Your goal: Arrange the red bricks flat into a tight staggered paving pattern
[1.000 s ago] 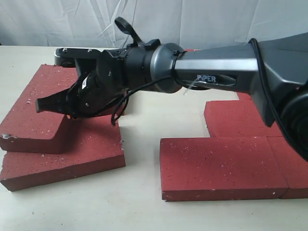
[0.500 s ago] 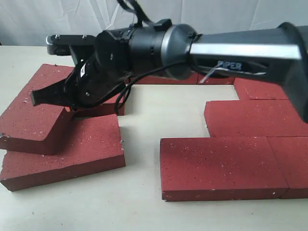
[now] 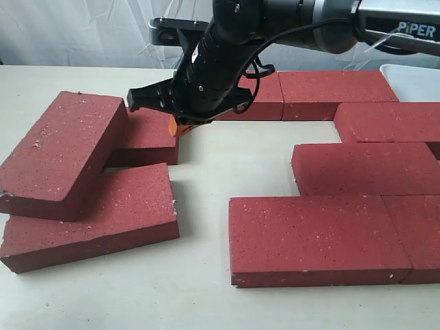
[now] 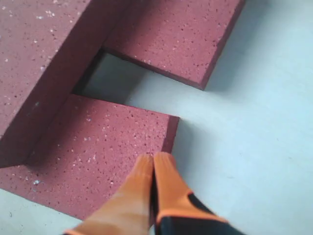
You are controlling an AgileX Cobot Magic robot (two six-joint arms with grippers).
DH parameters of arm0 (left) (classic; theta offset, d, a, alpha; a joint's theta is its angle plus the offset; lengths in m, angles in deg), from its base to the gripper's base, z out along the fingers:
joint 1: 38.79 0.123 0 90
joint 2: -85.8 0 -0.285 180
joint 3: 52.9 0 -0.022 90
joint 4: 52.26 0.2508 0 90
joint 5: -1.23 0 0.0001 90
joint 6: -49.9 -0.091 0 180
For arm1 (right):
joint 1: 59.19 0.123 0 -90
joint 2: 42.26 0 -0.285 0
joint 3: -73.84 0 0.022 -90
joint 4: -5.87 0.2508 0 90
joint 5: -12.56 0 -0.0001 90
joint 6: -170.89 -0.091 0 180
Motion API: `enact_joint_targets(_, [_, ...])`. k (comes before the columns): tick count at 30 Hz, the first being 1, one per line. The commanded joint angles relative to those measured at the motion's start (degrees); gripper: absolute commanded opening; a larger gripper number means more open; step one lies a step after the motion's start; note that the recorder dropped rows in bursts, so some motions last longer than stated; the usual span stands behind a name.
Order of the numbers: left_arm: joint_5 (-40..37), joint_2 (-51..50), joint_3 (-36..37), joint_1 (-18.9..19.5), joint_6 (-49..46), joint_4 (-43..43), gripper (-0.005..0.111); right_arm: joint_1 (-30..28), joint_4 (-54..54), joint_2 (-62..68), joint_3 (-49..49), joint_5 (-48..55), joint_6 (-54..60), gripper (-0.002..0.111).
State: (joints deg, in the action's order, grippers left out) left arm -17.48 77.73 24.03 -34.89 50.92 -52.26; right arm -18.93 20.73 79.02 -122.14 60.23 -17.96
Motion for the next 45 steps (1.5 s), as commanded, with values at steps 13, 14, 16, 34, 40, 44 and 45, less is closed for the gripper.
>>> enact_joint_targets(13, [9.9,0.3,0.3,0.1,0.1,7.4,0.0,-0.8,0.2,-0.7,-0.1,0.4,-0.2,-0.001])
enact_joint_targets(14, [12.5,0.3,0.3,0.1,0.1,7.4,0.0,-0.8,0.2,-0.7,-0.1,-0.1,-0.2,-0.001])
enact_joint_targets(16, [19.8,0.3,0.3,0.1,0.1,7.4,0.0,-0.8,0.3,-0.7,-0.1,-1.7,-0.2,-0.001])
enact_joint_targets(34, [28.8,0.3,0.3,0.1,6.9,6.9,0.0,-0.8,3.6,-0.7,-0.1,-1.0,1.2,-0.001])
enact_joint_targets(40, [20.1,-1.9,-5.4,0.1,6.9,3.2,0.0,-0.8,3.5,-0.7,-0.1,-0.3,1.5,-0.001])
enact_joint_targets(44, [15.7,-10.6,-13.1,0.1,6.9,3.3,0.0,-0.8,3.5,-0.7,-0.1,-1.1,3.0,-0.001])
enact_joint_targets(45, [15.6,-12.1,-14.1,0.1,6.9,3.2,0.0,-0.8,3.5,-0.7,-0.1,-1.7,3.2,-0.001])
